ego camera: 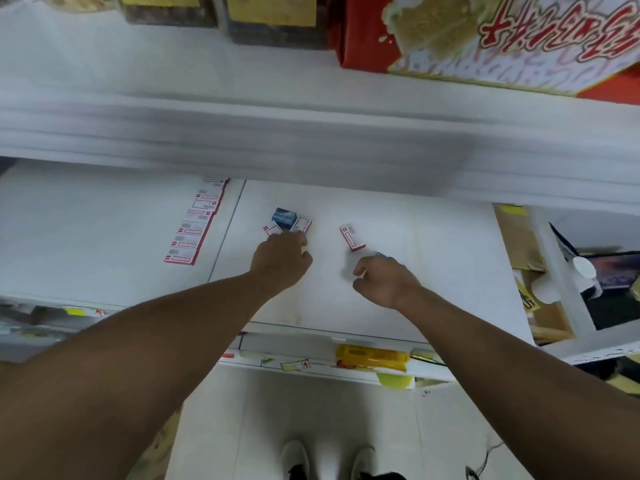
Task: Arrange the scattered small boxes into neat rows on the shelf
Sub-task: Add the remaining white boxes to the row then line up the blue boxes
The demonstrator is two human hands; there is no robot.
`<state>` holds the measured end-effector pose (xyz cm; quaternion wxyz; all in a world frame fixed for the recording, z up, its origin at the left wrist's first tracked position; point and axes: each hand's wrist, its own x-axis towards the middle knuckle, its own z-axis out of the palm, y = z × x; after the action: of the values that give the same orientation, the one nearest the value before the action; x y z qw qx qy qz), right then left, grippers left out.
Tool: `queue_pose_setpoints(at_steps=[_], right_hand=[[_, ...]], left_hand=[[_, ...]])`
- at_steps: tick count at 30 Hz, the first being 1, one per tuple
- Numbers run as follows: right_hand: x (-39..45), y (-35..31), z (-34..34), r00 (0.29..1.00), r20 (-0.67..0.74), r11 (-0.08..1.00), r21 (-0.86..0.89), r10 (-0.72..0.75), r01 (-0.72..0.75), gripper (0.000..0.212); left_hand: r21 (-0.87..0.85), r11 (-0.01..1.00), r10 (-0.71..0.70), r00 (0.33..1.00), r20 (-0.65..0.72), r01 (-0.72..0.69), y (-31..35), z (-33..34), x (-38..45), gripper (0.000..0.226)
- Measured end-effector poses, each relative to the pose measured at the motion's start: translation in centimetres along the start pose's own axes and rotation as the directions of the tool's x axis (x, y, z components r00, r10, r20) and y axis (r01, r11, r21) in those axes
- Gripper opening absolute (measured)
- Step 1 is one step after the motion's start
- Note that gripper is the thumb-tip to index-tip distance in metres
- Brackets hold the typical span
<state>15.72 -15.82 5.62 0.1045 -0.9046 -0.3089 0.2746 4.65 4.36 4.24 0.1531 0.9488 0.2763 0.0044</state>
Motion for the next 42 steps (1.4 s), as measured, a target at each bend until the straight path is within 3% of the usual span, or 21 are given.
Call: queue_pose_setpoints(at_steps=[10,14,17,22,27,30,42], right_hand=[[7.1,-0.2,-1.1,0.98,-0.184,0.997,-0.048,-0.074,0.067,0.028],[9.9,-0.1,-0.7,0.969,-0.237,0.998,-0.039,-0.065,0.058,0.049],[11.5,-0.5,-0.2,0.978,-0.194,0.997,-0.057,-0.07,0.06,0.06],[12.8,-0.6,0.7,0.978,-0.185,0.987,-0.14,-0.1,0.074,0.041],[12.6,-0.4,1.0,0.961,-0.232,0.979,-0.174,-0.15,0.111,0.034],[11.9,-0.4,1.0,0.956,-0.242,0.977,-0.177,-0.164,0.123,0.033],[3.4,-2.8,-3.6,0.973,-0.192,0.979,-0.182,-0.127,0.092,0.057]], left_hand=[[0.11,0.994,0.05,0.97,-0.24,-0.024,-0.2,2.3,4.1,0.017],[0.168,0.985,-0.018,0.986,-0.168,0.047,-0.9,3.7,6.0,0.035],[0.153,0.987,-0.03,0.994,-0.105,0.046,-1.2,4.8,7.0,0.047],[0.25,0.968,0.017,0.989,-0.146,0.021,-0.9,6.0,7.7,0.037],[0.19,0.98,-0.027,0.988,-0.151,0.056,-0.7,6.6,7.9,0.026],[0.178,0.984,-0.002,0.992,-0.129,0.025,-0.2,6.5,7.7,0.032],[0.014,1.0,0.007,0.988,-0.155,-0.005,-1.2,-0.2,1.5,0.031]])
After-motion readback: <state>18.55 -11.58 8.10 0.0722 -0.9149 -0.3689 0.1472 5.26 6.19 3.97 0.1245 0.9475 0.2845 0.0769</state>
